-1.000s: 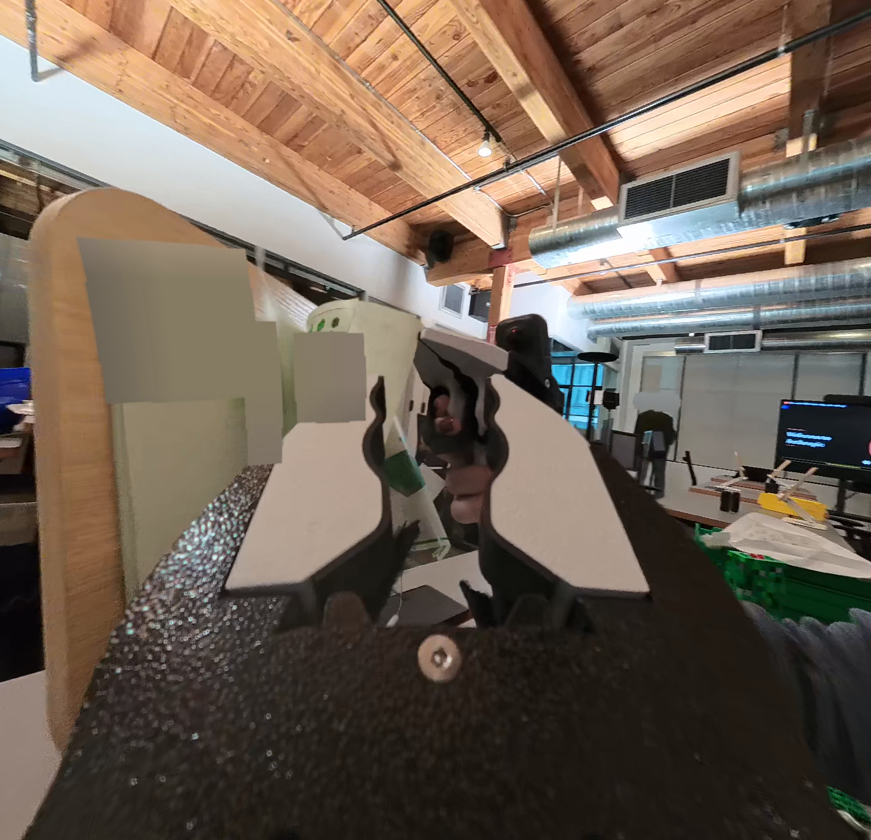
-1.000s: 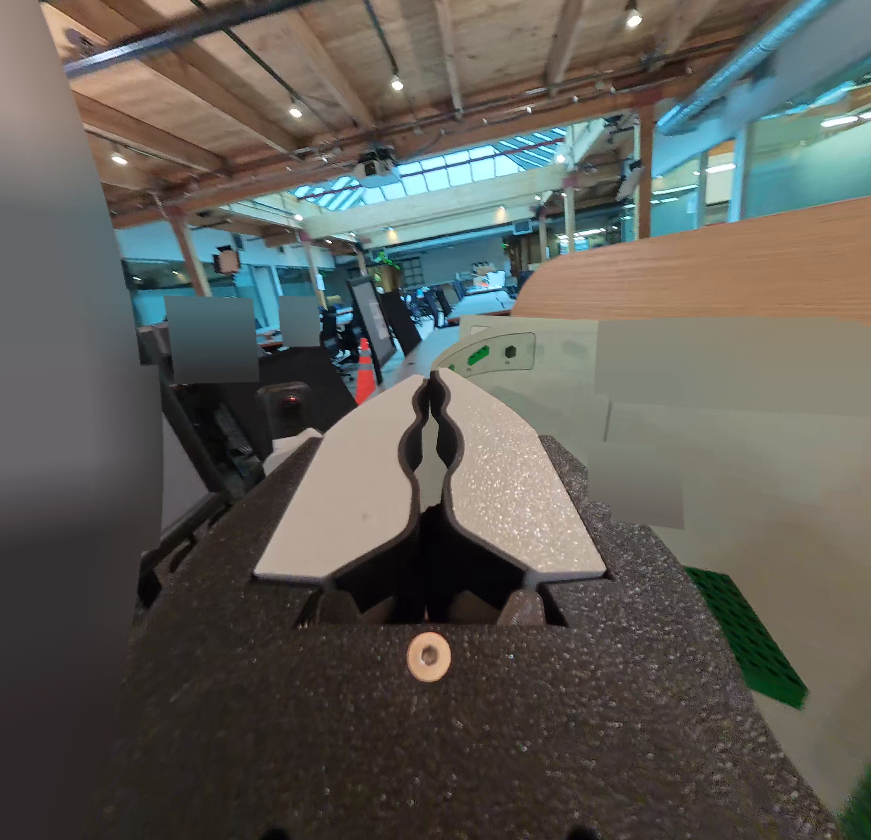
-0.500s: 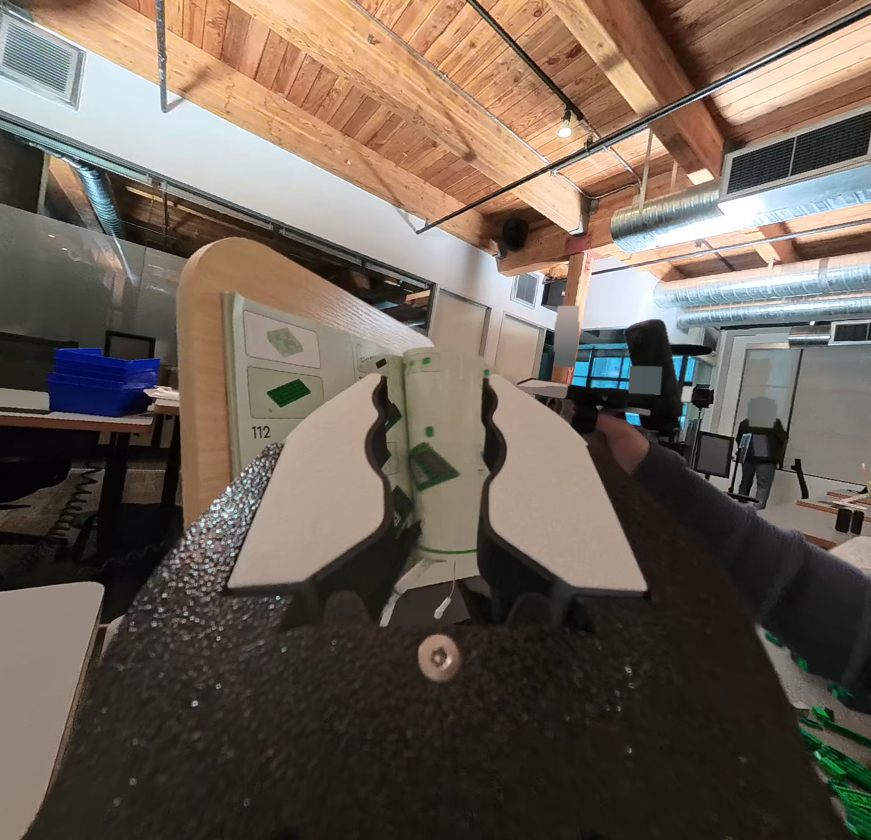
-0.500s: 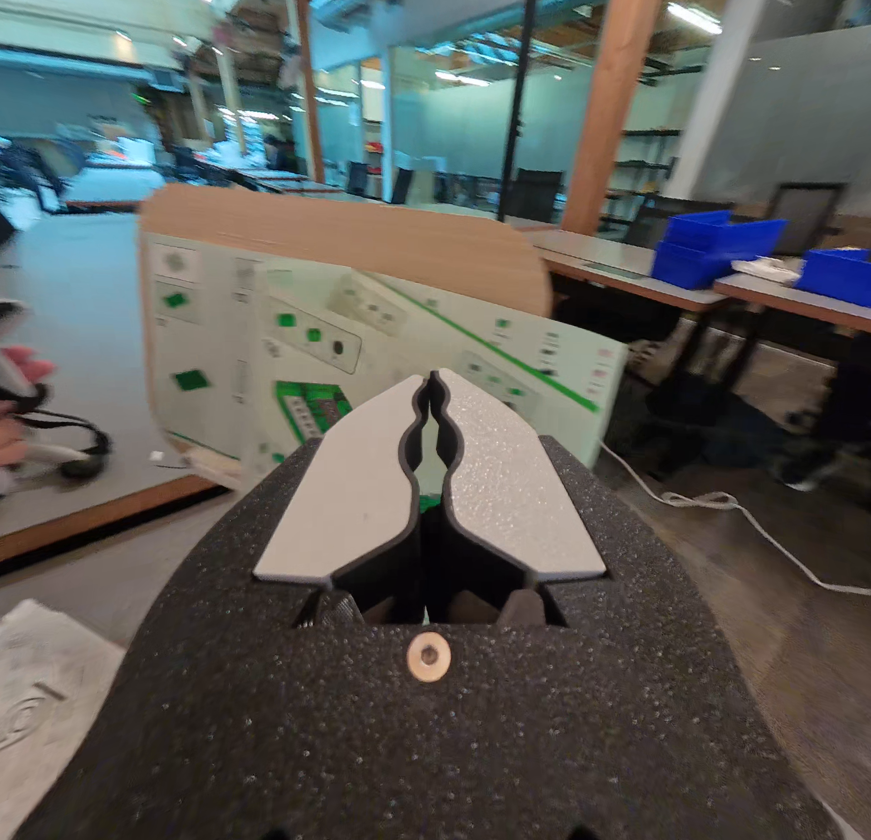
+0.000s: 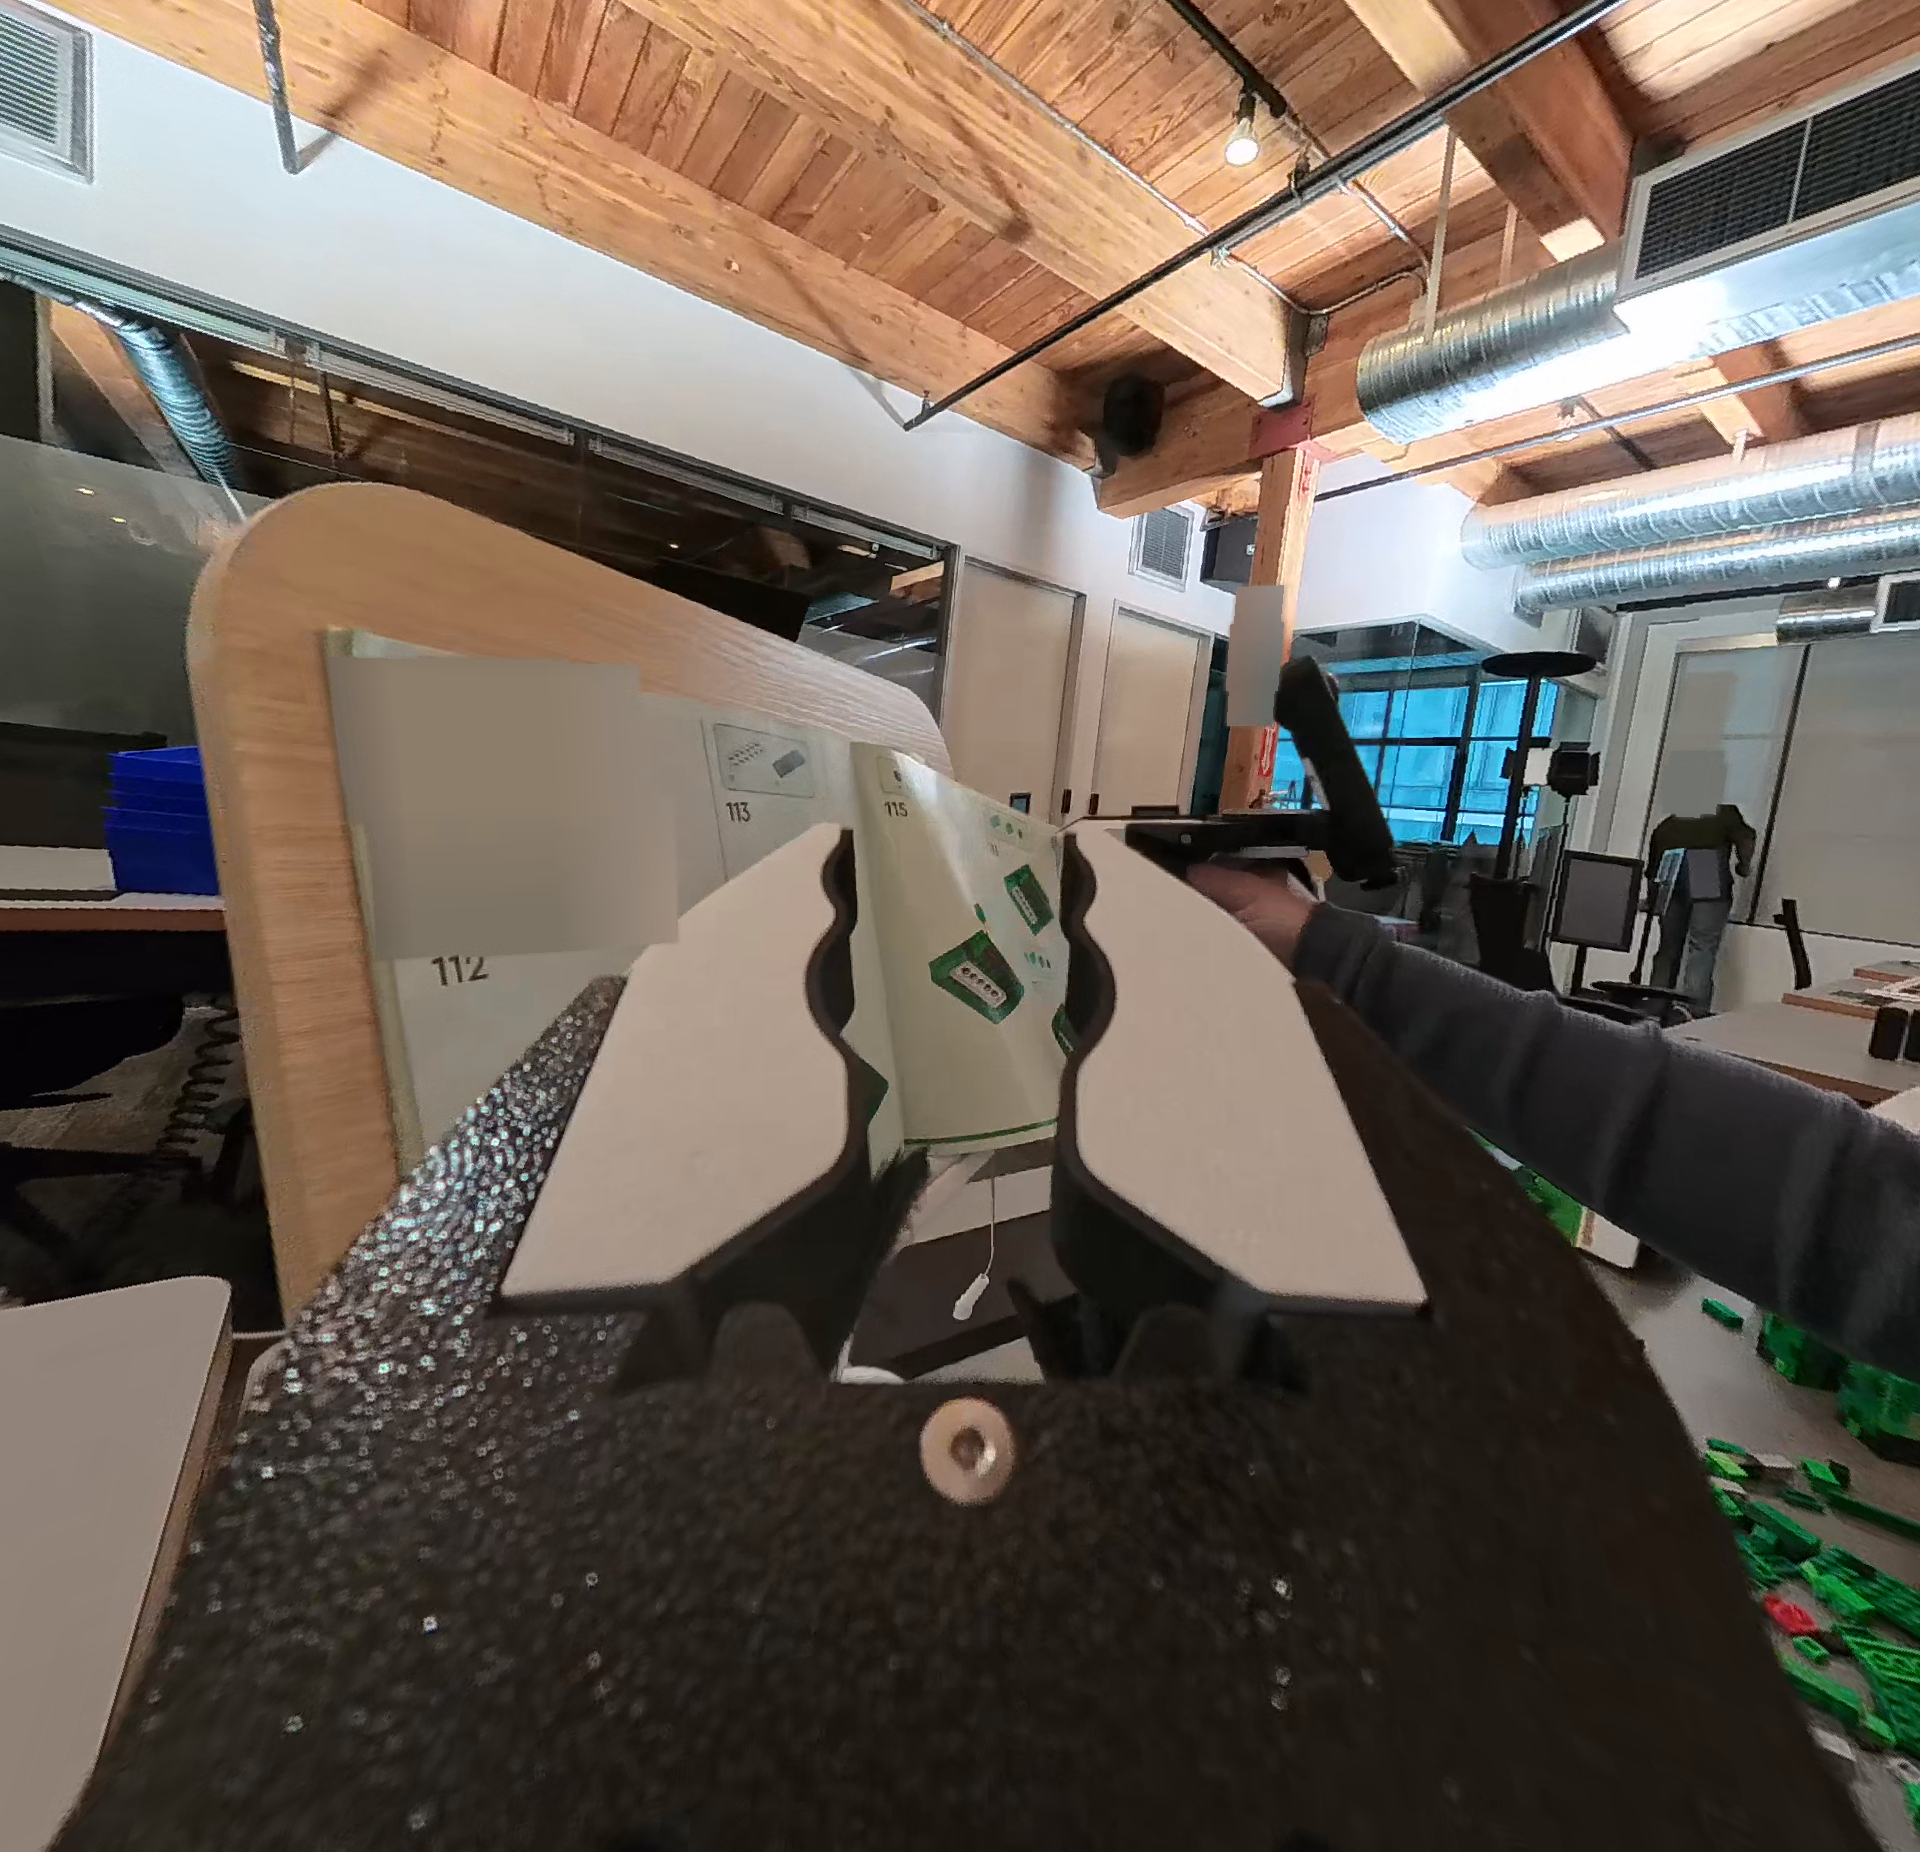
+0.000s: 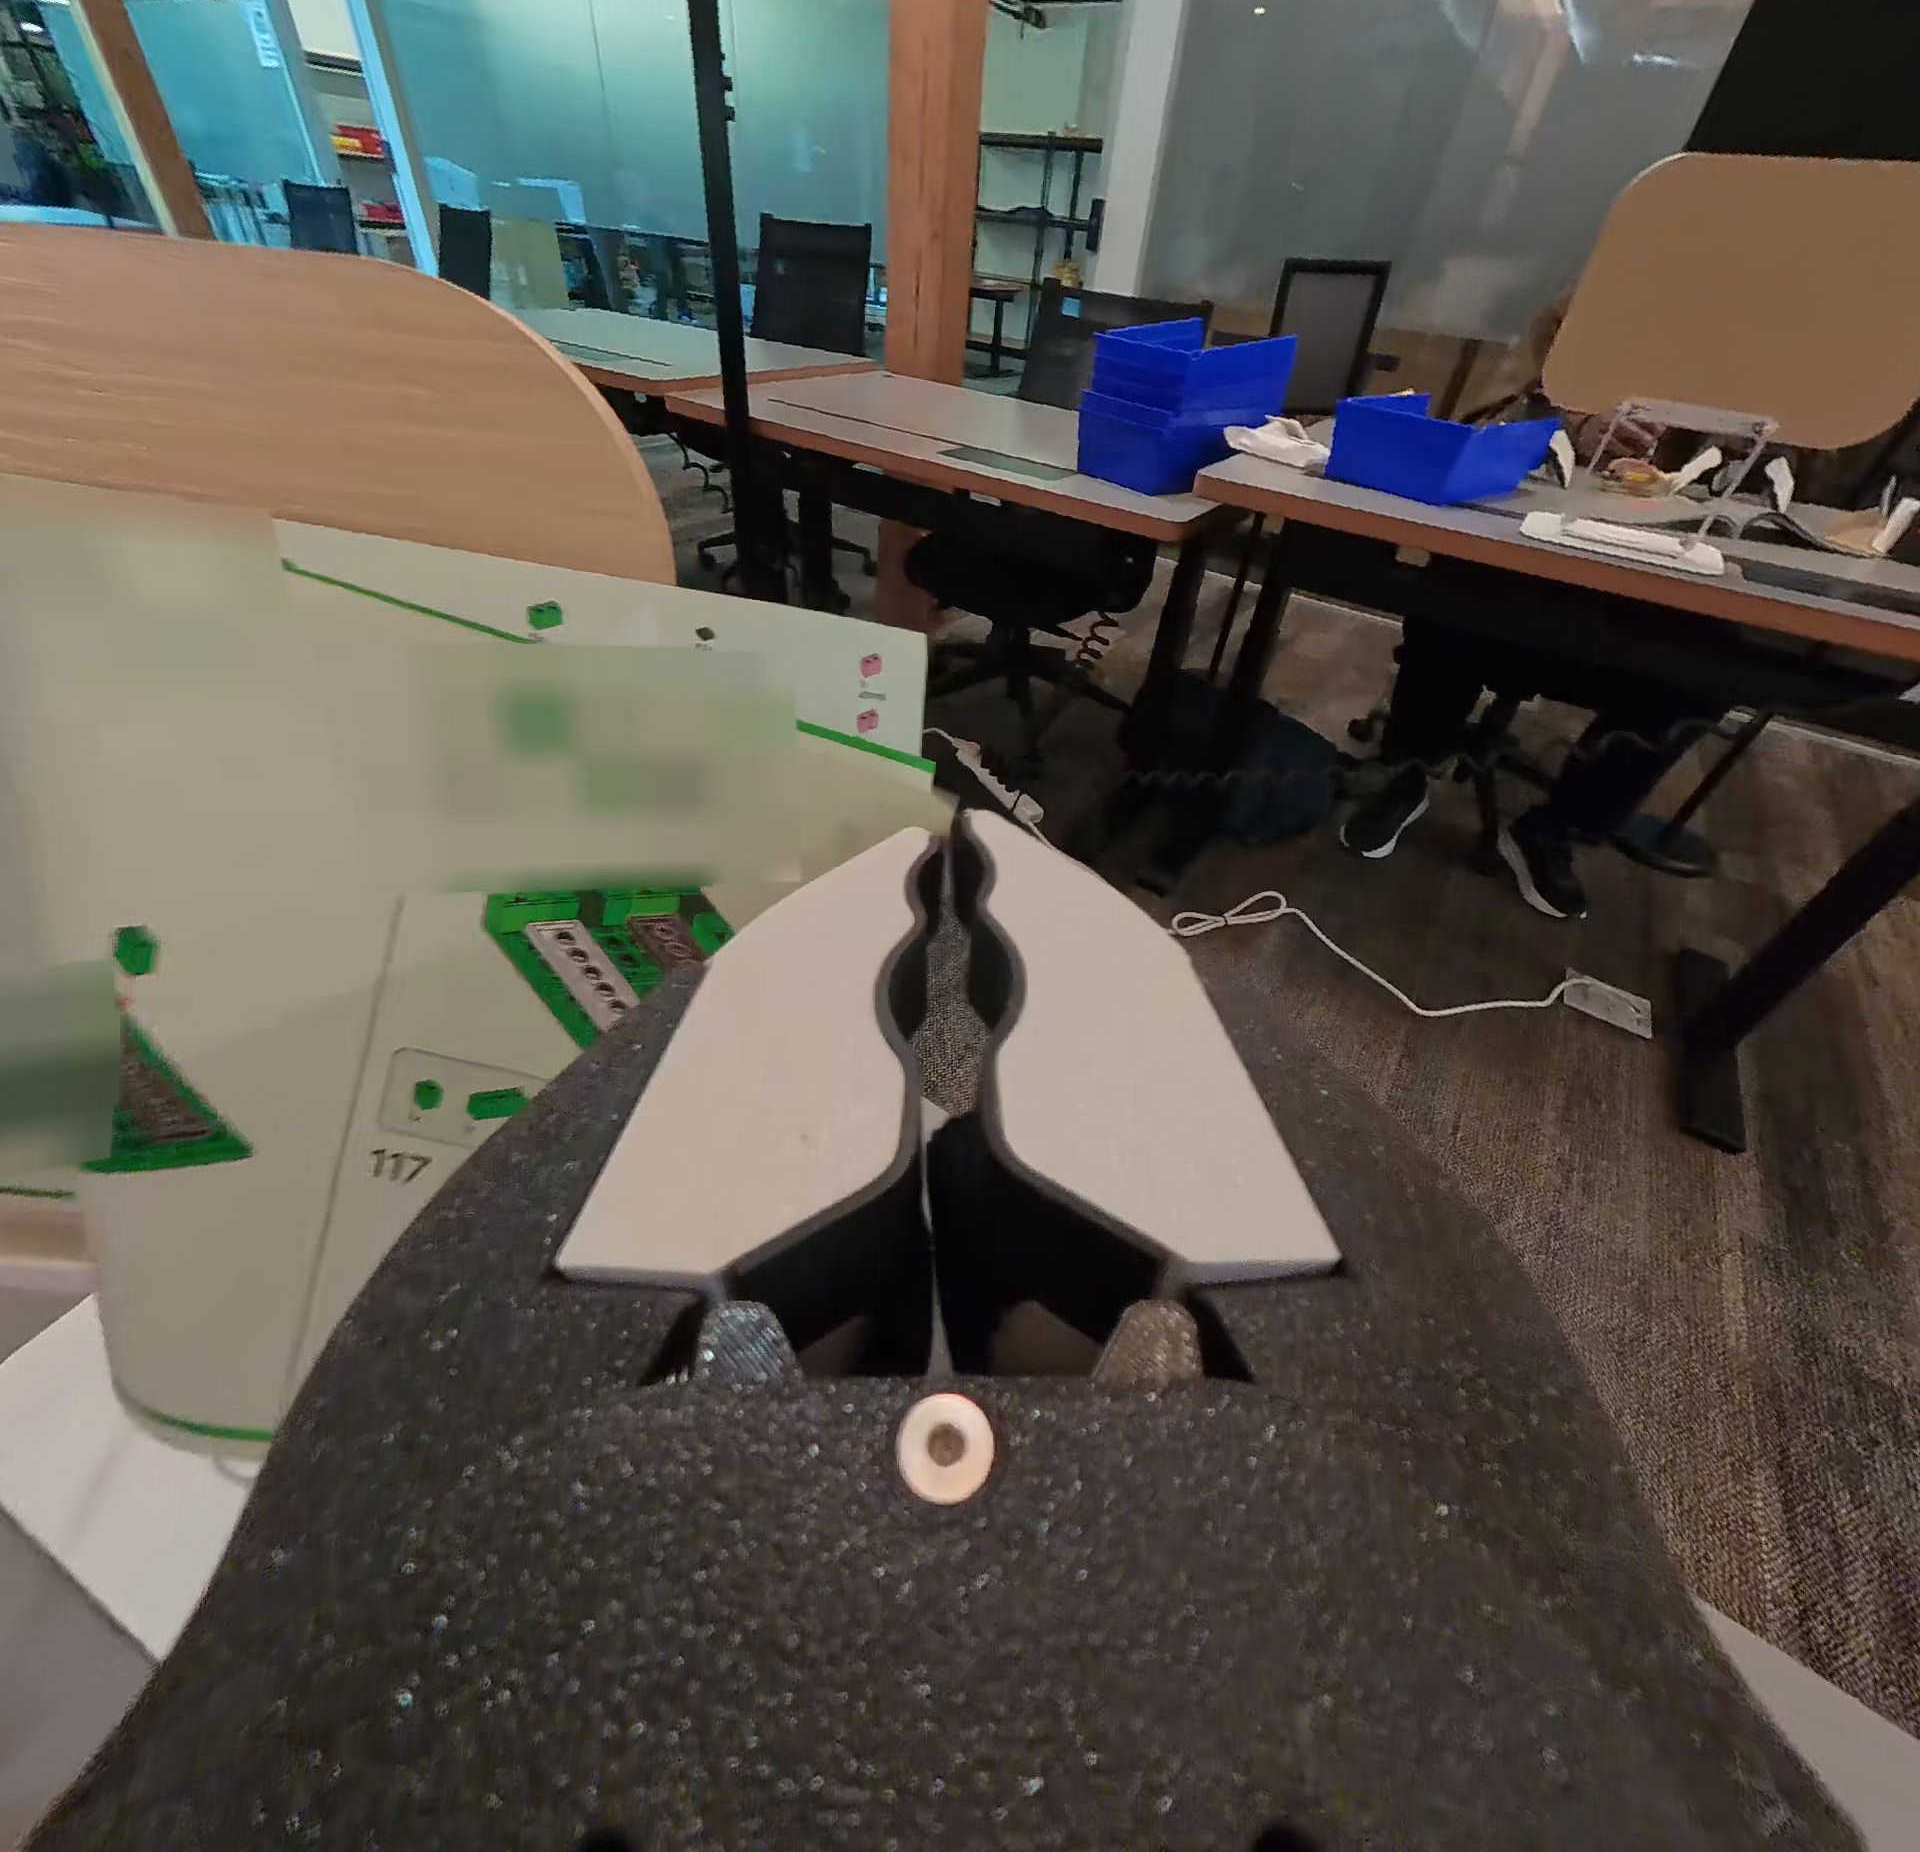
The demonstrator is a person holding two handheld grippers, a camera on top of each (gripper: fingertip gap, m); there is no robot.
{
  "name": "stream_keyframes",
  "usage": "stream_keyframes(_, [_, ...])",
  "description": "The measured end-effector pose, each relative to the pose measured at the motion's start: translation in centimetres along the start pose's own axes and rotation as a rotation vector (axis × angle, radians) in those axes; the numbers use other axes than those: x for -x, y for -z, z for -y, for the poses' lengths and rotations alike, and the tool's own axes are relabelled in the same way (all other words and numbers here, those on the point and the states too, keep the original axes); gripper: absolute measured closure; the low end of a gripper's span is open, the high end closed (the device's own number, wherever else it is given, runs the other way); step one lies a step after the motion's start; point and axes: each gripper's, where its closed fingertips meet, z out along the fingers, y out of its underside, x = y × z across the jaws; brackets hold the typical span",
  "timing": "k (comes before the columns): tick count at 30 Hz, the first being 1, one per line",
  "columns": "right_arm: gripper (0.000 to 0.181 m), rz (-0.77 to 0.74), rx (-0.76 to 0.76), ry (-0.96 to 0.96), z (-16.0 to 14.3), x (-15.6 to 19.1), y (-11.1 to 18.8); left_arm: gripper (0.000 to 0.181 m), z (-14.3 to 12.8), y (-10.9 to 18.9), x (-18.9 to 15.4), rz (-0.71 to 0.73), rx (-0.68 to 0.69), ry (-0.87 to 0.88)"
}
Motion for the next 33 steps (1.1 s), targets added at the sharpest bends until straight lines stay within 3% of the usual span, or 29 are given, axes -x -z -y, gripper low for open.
stream_keyframes(5, [0.134, -0.034, 0.013, -0.042, -0.4, -0.2, -1.0, 0.144, -0.4, -0.1, 0.4, 0.032, 0.026, -0.007])
stream_keyframes(8, [0.131, -0.075, -0.065, -0.064, 1.0, -0.8, 0.9, 0.145, -0.3, 0.1, 0.8, 0.056, 0.033, -0.012])
stream_keyframes(13, [0.134, 0.013, -0.206, -0.132, 3.5, 1.3, 8.0, 0.144, -0.1, -0.2, 0.3, 0.062, 0.040, 0.003])
stream_keyframes(19, [0.136, 0.305, -0.308, -0.245, 3.5, 9.9, 19.4, 0.143, -0.1, -1.4, -2.7, 0.040, 0.091, -0.067])
stream_keyframes(23, [0.138, 0.350, -0.290, -0.192, -0.2, 12.8, 26.1, 0.143, 2.8, -0.7, -6.4, 0.043, 0.034, -0.215])
stream_keyframes(26, [0.139, 0.350, -0.245, -0.140, -4.8, 13.6, 29.5, 0.147, 4.1, -0.5, -8.2, 0.076, 0.023, -0.311])
stream_keyframes(28, [0.135, 0.448, -0.227, -0.086, -8.4, 15.0, 31.5, 0.154, 4.5, -0.4, -8.5, 0.094, 0.026, -0.331])
stream_keyframes(30, [0.131, 0.492, -0.202, -0.097, -12.1, 15.3, 32.8, 0.176, 3.9, 0.0, -9.2, 0.054, 0.059, -0.332])
stream_keyframes(33, [0.128, 0.420, -0.182, -0.123, -16.7, 13.4, 33.7, 0.177, 1.0, 1.2, -9.1, 0.051, 0.200, -0.325])
